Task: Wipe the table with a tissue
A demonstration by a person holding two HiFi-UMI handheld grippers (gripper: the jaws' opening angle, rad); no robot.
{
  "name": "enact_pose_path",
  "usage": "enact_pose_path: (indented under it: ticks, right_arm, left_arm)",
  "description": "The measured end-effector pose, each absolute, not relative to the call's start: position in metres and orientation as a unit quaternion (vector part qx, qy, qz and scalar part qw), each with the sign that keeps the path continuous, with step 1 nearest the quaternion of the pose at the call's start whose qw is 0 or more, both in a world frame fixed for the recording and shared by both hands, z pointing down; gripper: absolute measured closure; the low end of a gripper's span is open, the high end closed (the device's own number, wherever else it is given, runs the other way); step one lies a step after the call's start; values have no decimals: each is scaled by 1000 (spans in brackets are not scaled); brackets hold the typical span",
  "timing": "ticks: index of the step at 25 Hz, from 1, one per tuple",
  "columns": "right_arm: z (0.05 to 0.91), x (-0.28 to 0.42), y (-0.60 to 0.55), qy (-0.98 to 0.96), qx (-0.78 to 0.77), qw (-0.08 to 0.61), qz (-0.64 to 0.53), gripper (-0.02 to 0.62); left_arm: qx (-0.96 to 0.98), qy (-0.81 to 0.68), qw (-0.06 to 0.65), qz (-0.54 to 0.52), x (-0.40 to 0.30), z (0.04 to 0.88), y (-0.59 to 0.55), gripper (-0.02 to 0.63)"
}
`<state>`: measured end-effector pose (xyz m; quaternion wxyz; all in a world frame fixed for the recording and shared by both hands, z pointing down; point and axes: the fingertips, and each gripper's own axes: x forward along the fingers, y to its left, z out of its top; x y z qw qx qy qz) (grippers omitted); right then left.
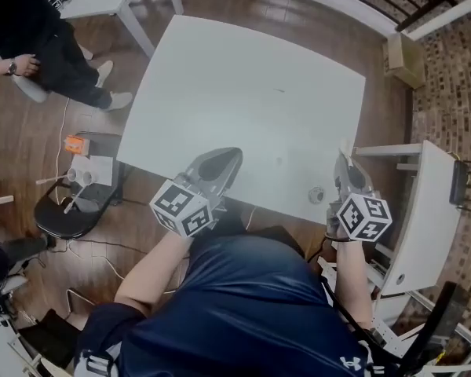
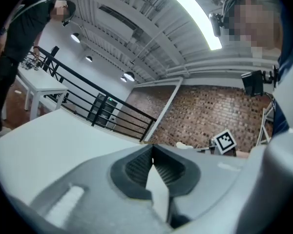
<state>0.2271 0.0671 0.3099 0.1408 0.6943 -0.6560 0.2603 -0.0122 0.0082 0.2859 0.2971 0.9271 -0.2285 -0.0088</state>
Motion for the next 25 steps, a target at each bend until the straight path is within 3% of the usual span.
enact_pose_path:
  ticks: [16, 25]
  right_arm:
    - [480, 304, -55, -685, 595, 357, 221, 577]
    - [512, 288, -119, -709, 509, 460, 164, 577]
  left_arm:
    - [888, -336, 309, 61, 4, 382, -60, 601]
    - [861, -364, 348, 70, 9, 418, -71, 601]
